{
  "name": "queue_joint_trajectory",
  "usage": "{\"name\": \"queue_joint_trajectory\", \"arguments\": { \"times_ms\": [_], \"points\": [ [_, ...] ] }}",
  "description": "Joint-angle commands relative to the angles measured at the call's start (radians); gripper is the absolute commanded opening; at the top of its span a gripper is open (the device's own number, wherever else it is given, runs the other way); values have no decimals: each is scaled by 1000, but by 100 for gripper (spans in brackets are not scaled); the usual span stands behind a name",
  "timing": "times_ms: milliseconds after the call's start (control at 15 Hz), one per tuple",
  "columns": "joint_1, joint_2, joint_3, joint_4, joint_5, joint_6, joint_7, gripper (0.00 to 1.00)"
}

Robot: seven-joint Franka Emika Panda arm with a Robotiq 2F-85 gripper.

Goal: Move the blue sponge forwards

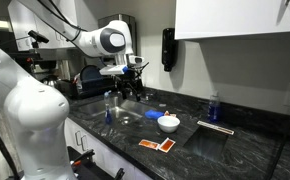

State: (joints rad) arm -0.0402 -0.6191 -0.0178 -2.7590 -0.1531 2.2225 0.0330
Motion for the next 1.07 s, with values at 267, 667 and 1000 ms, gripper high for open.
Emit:
{"name": "queue_joint_trajectory", "arguments": {
  "times_ms": [267,667,1000],
  "points": [
    [34,350,-60,186,14,144,-253,100],
    [43,516,-35,288,65,218,-238,100],
    [56,622,-6,347,104,276,-201,100]
  ]
}}
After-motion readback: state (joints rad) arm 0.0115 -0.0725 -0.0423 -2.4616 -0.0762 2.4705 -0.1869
